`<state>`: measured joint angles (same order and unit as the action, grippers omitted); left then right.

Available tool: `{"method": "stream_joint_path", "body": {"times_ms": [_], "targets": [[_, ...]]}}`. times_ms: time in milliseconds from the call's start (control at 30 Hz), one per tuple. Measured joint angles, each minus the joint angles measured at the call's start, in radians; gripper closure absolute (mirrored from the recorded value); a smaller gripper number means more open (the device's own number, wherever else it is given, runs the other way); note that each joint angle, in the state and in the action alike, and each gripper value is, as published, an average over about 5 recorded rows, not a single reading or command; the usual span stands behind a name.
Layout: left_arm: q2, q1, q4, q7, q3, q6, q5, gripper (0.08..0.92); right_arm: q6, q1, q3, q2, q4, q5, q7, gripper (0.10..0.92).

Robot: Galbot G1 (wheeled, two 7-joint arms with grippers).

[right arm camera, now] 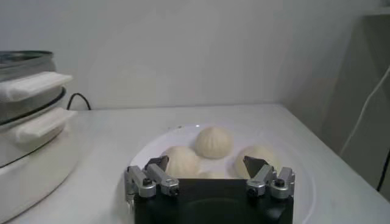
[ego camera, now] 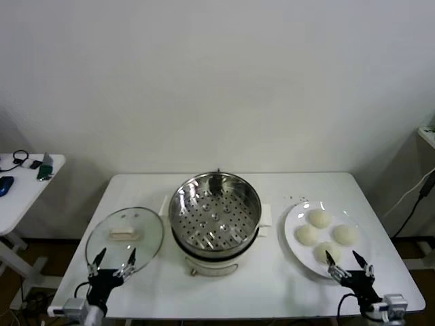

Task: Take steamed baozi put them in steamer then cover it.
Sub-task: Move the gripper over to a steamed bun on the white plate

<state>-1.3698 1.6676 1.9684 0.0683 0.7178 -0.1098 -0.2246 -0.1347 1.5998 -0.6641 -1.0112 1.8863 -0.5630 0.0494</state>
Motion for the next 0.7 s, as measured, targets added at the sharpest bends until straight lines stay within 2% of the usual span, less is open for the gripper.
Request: {"method": "stream_joint_path", "body": {"times_ms": [167, 300, 500, 700], "targets": [[0.008, -0.001, 0.004, 0.004, -0.005, 0.0, -0.001, 0.177, -0.074, -0.163, 0.058, 0.093, -0.057, 0.017, -0.027, 0.203], [0.013, -0.004, 0.007, 0.01, -0.012, 0.002, -0.003, 0.177, -0.137, -0.359, 0.172, 0.215, -0.14, 0.065, -0.119, 0.203], [0.018, -0.008, 0.002, 0.016, -0.025, 0.01, -0.004, 0.177, -0.153, -0.675, 0.424, 0.382, -0.292, 0.202, -0.364, 0.203], [0.02, -0.01, -0.004, 0.024, -0.036, 0.015, -0.001, 0.177, -0.056, -1.056, 0.786, 0.468, -0.469, 0.379, -0.671, 0.203]]}}
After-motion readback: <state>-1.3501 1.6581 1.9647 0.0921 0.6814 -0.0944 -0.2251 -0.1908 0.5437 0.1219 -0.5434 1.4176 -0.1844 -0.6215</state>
